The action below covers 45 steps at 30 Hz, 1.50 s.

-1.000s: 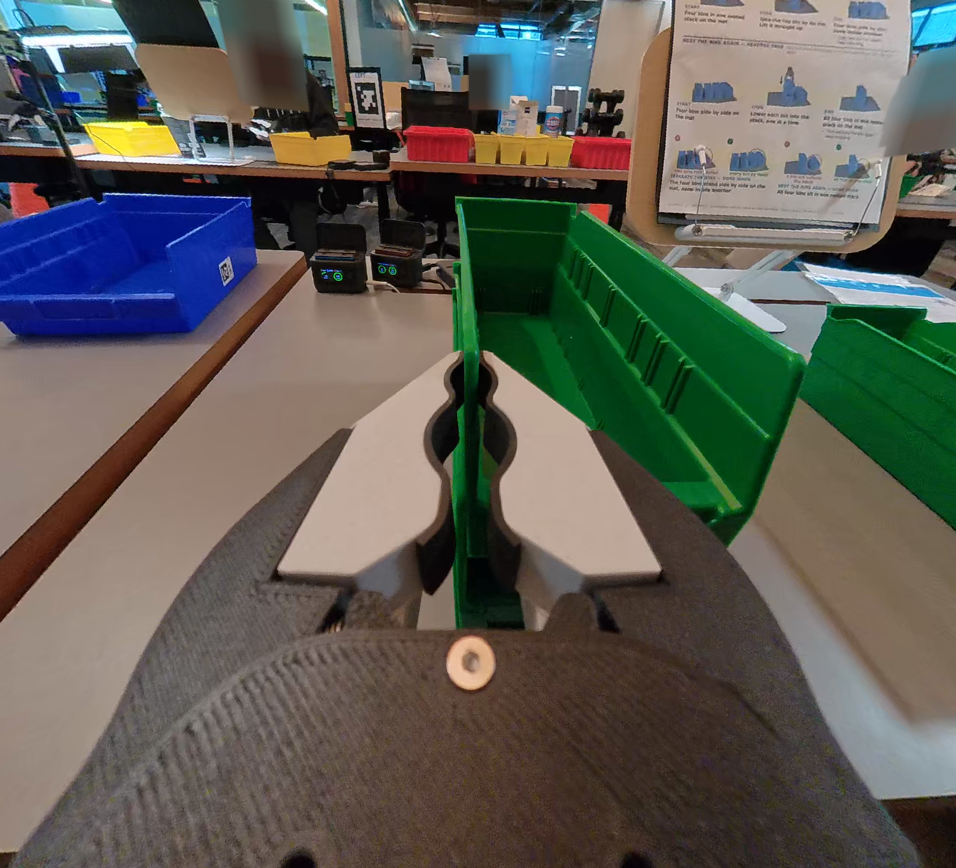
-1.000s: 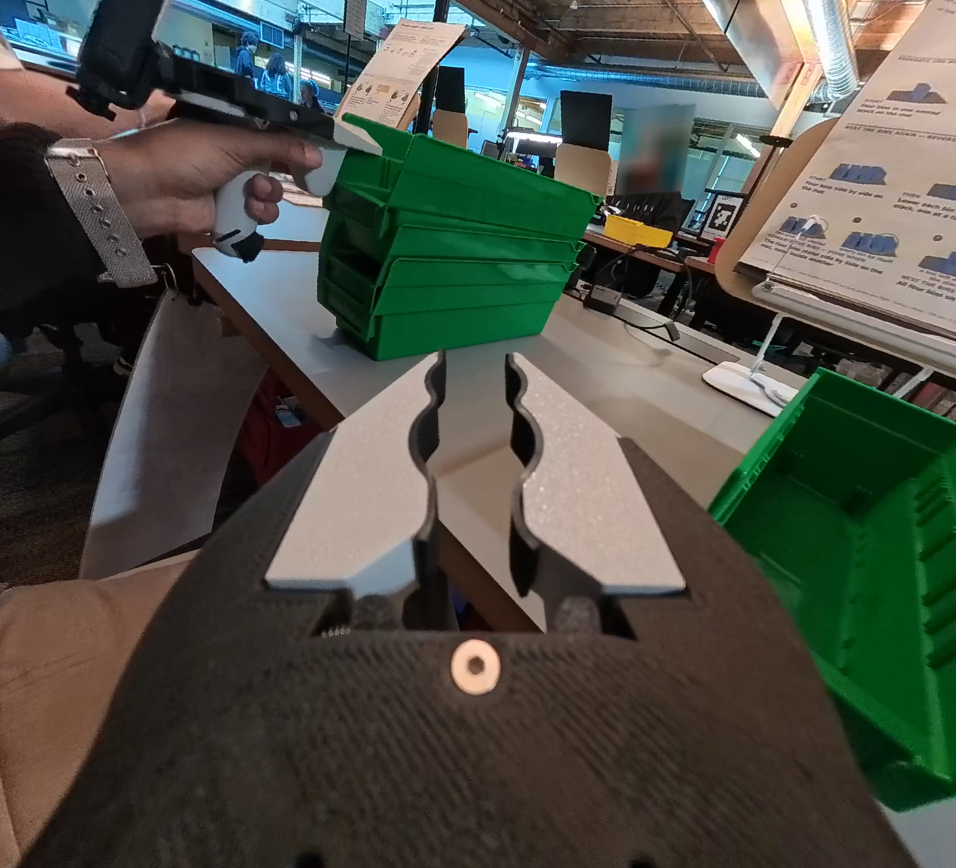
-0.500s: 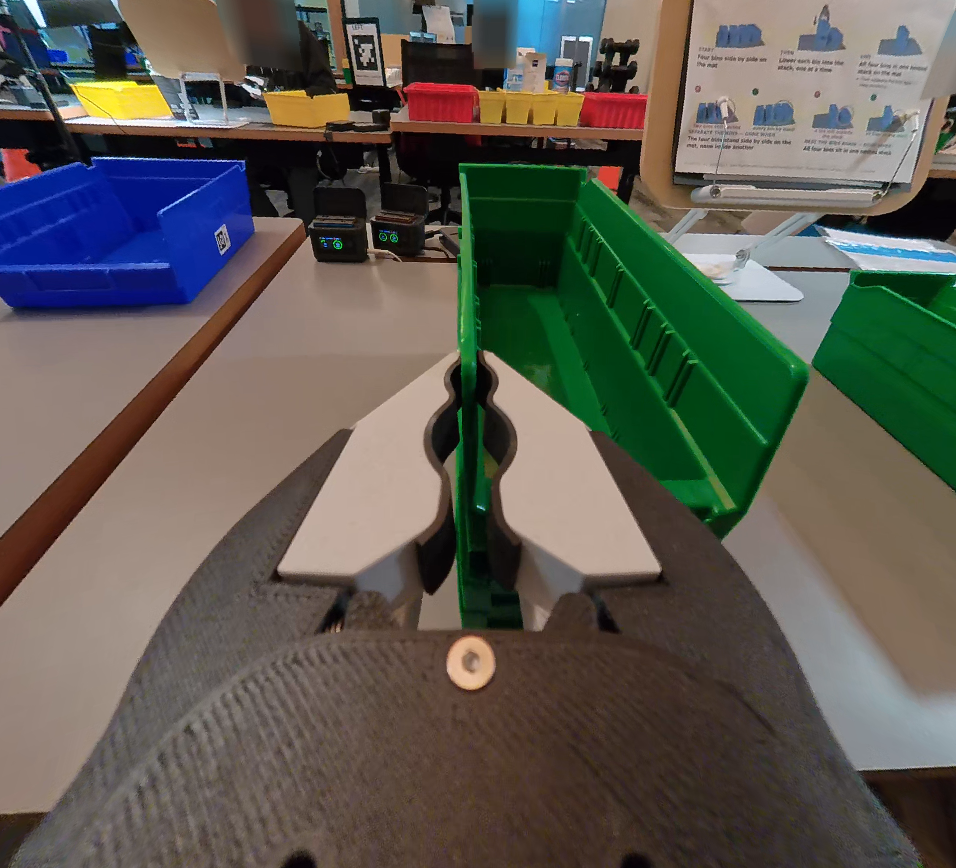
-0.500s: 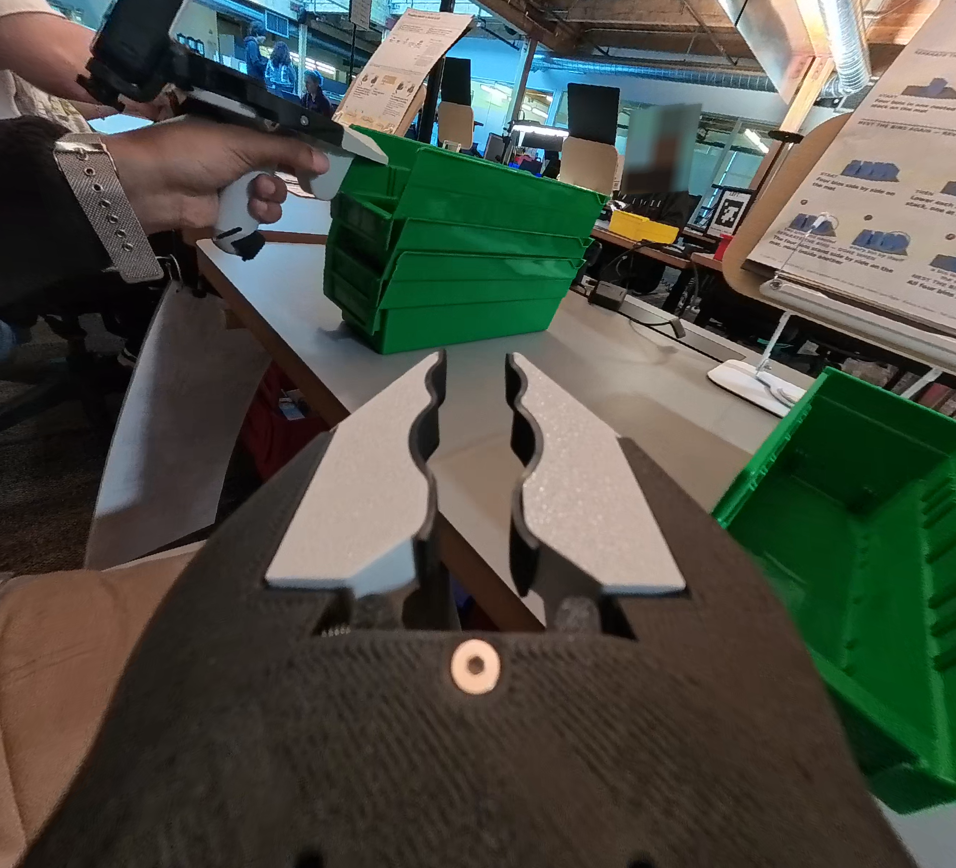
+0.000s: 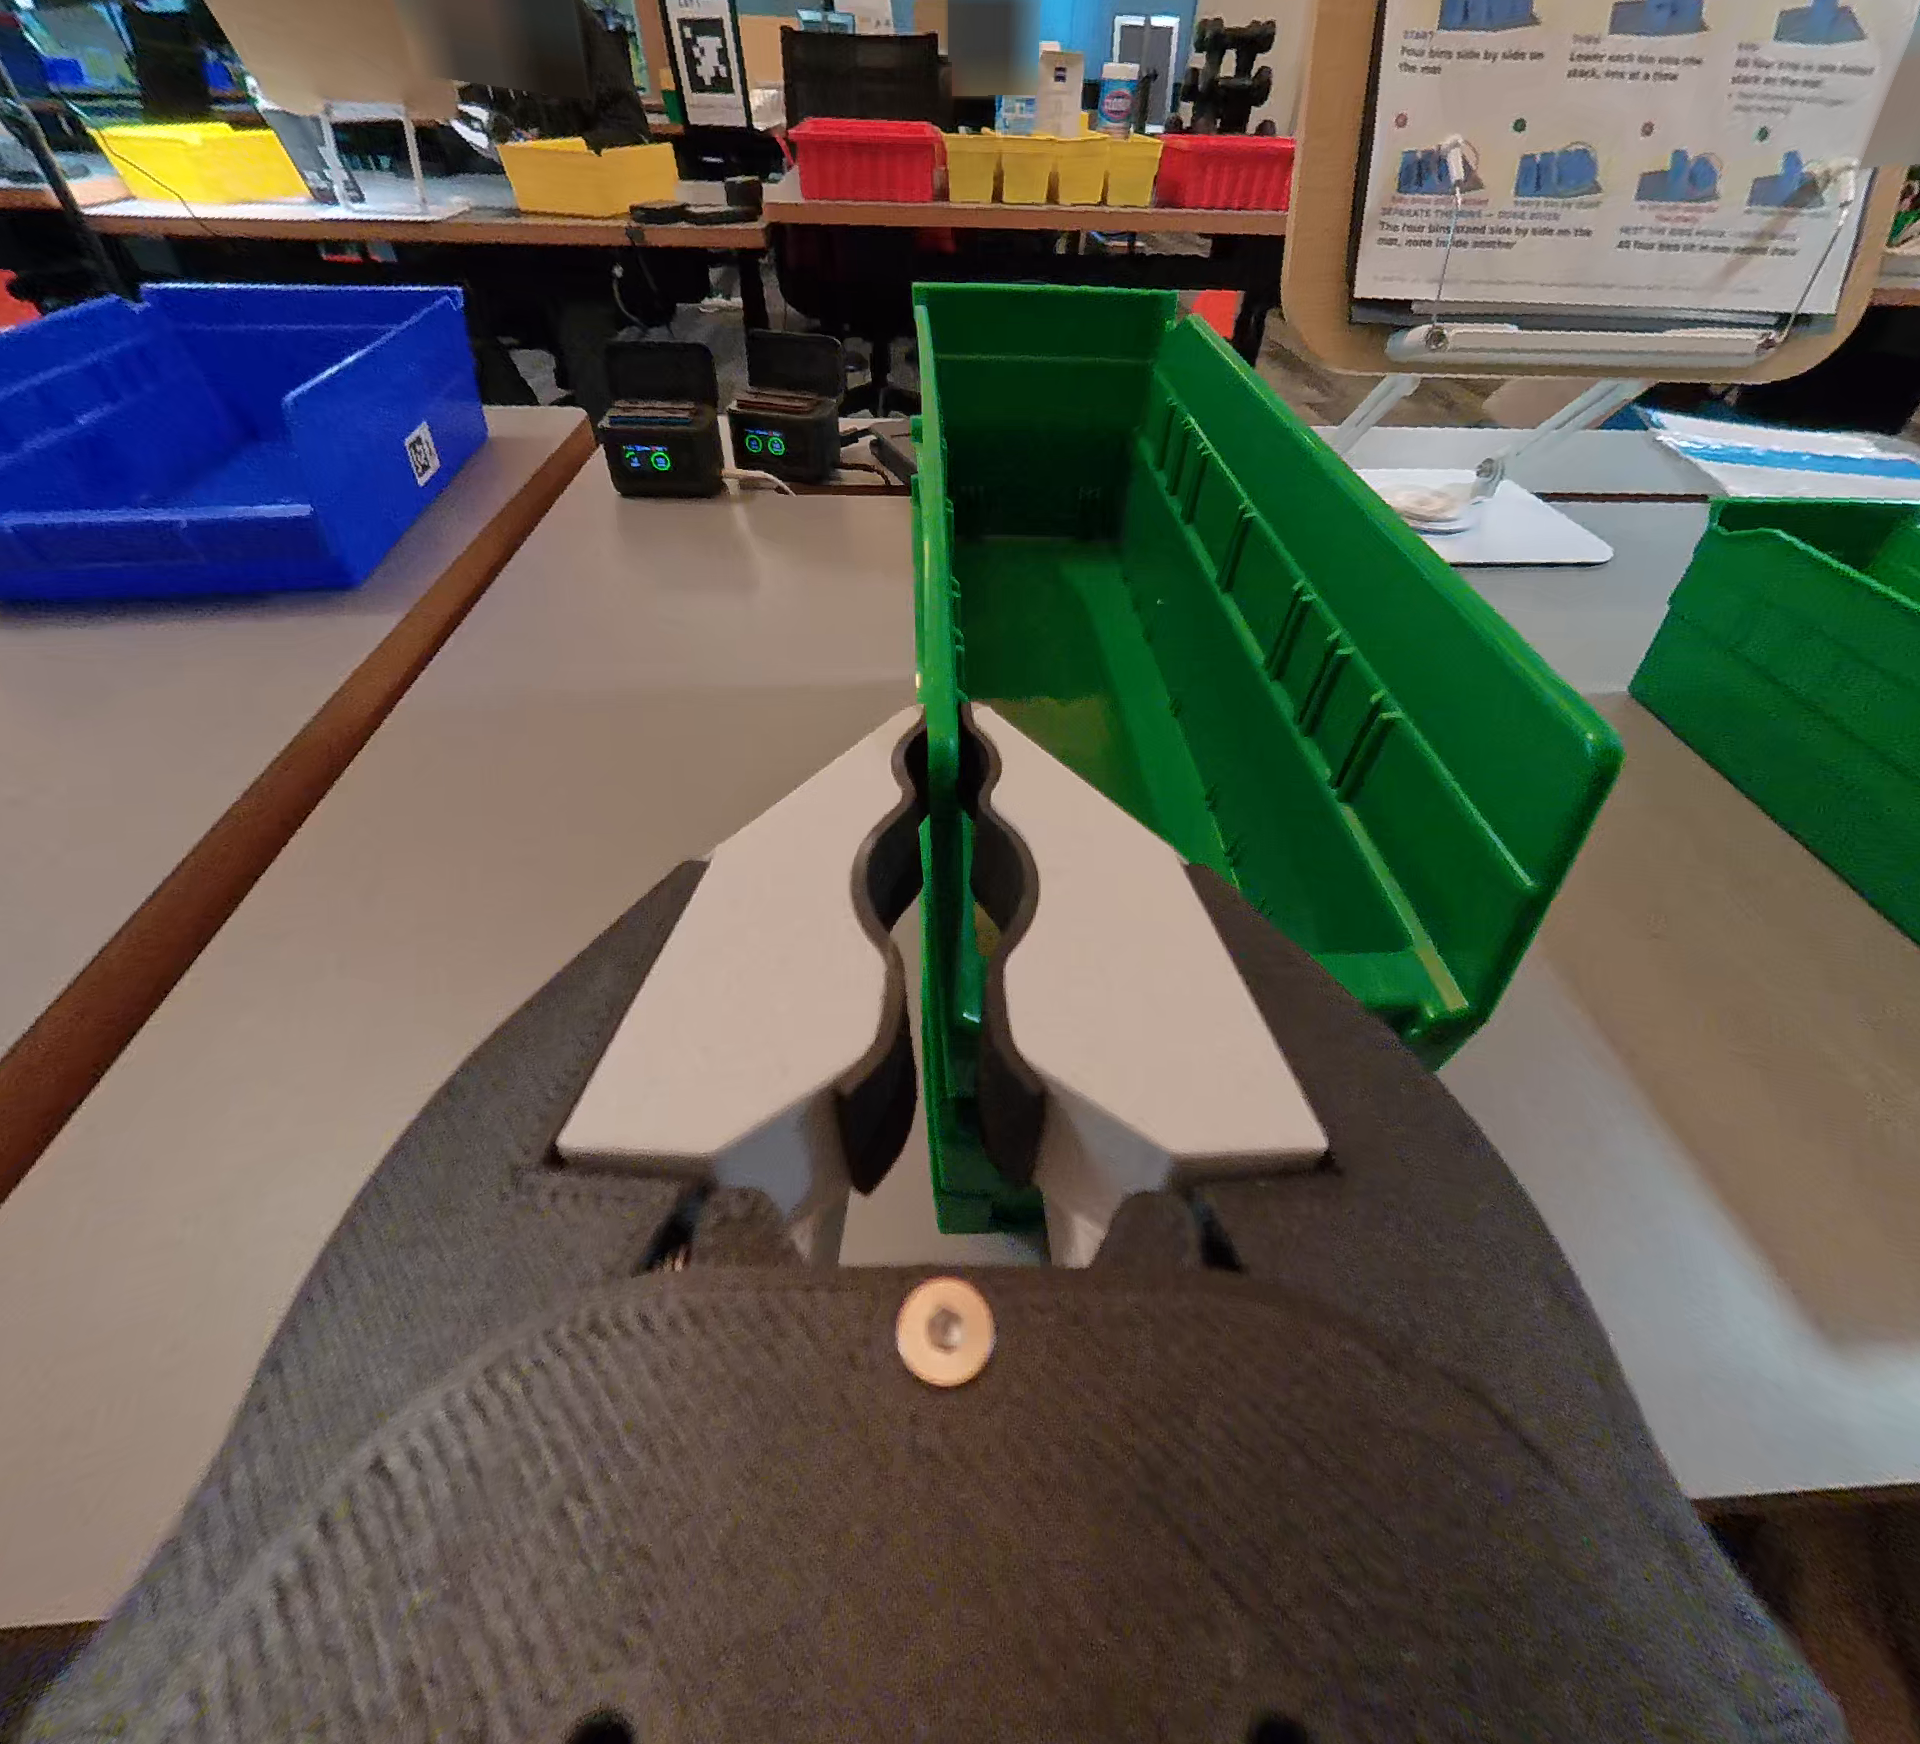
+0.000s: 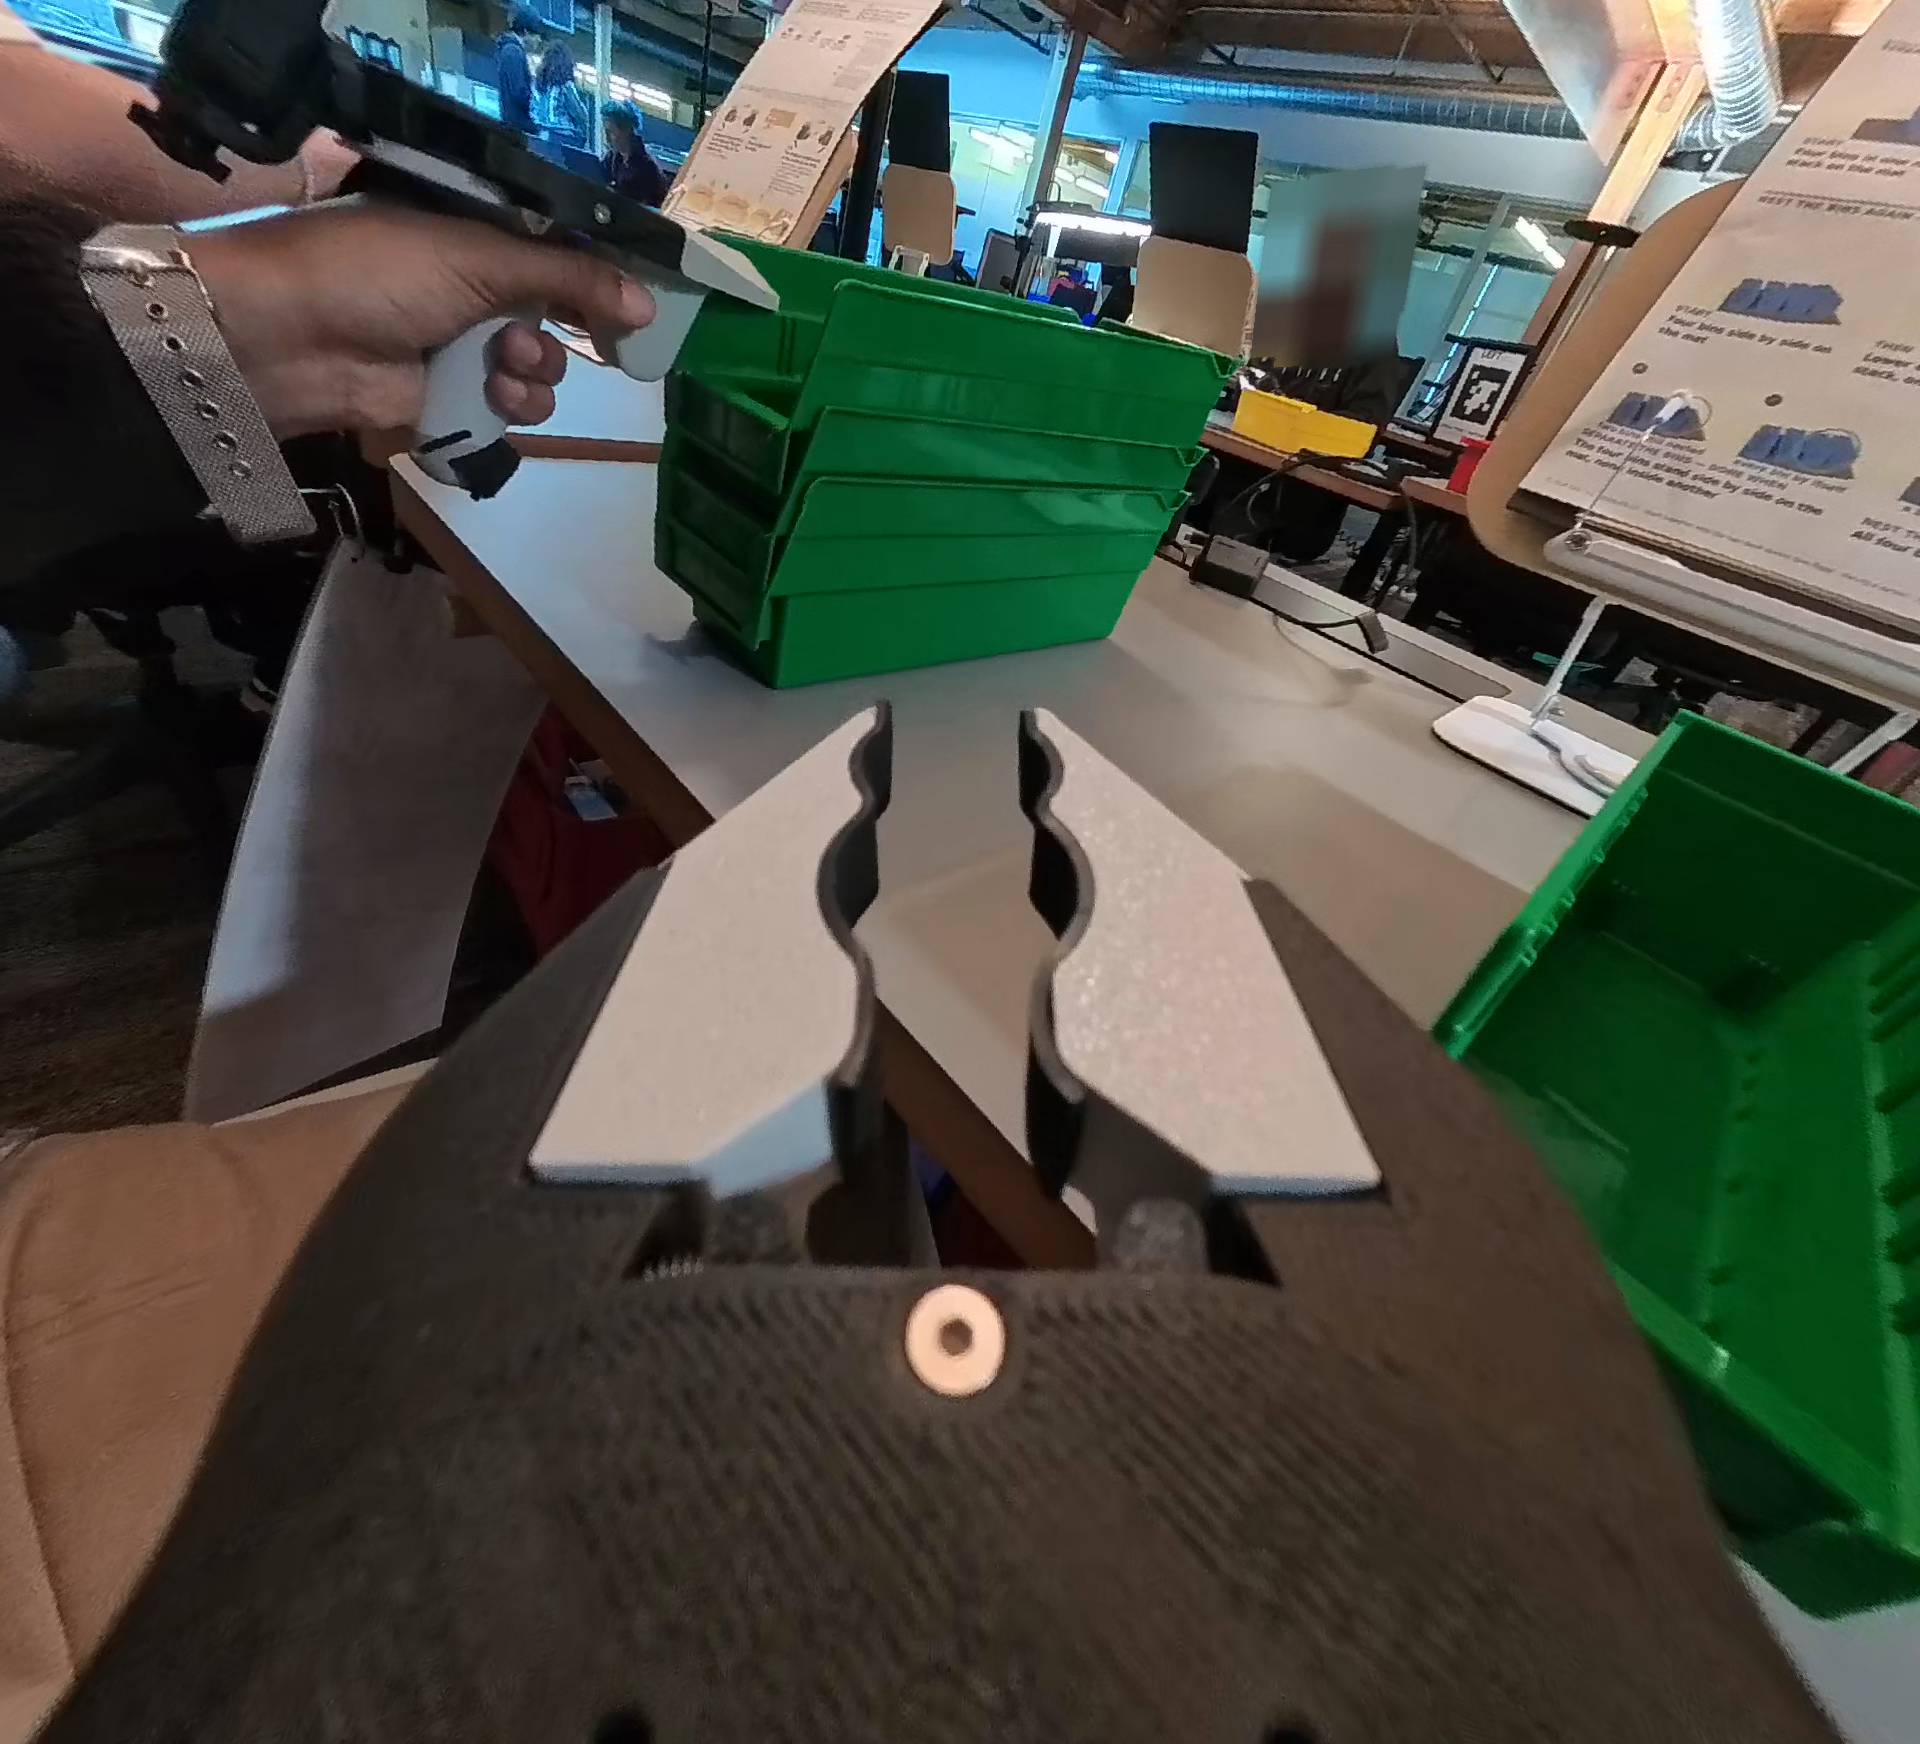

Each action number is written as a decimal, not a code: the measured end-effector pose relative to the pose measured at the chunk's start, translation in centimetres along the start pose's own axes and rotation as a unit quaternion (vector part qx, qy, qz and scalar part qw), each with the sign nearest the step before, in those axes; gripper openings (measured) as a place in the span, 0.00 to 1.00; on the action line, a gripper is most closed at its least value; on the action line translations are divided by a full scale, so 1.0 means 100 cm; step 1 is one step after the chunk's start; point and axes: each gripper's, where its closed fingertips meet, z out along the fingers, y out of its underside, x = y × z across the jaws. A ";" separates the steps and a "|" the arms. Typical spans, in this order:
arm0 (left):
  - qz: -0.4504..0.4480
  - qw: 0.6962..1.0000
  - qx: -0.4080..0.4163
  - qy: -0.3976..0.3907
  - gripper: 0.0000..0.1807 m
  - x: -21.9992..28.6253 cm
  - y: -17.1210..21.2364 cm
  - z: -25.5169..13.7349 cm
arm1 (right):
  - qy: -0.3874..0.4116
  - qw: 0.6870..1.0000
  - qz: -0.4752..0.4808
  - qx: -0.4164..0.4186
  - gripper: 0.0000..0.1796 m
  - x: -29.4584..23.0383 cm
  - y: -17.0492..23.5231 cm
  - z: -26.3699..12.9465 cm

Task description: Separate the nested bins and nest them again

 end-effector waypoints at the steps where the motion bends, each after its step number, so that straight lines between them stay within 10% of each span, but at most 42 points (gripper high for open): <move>1: -0.003 1.000 -0.001 0.000 0.00 0.000 0.000 0.000 | 0.002 1.000 -0.001 0.000 0.13 0.001 0.000 0.000; 27: -0.001 0.999 0.040 0.007 0.00 0.003 -0.005 -0.004 | 0.099 0.994 0.020 0.032 0.12 0.068 -0.010 -0.018; 33: 0.002 0.999 0.052 0.002 0.00 0.003 -0.011 -0.008 | 0.257 0.964 -0.017 0.061 0.14 0.143 -0.027 -0.058; 40: 0.010 0.991 0.130 -0.005 0.10 0.020 -0.060 -0.035 | 0.312 0.938 0.107 -0.106 0.35 0.200 0.059 -0.069; 45: 0.000 0.987 0.137 0.086 0.16 0.091 -0.071 -0.050 | 0.290 0.931 0.139 -0.174 0.15 0.194 0.093 -0.060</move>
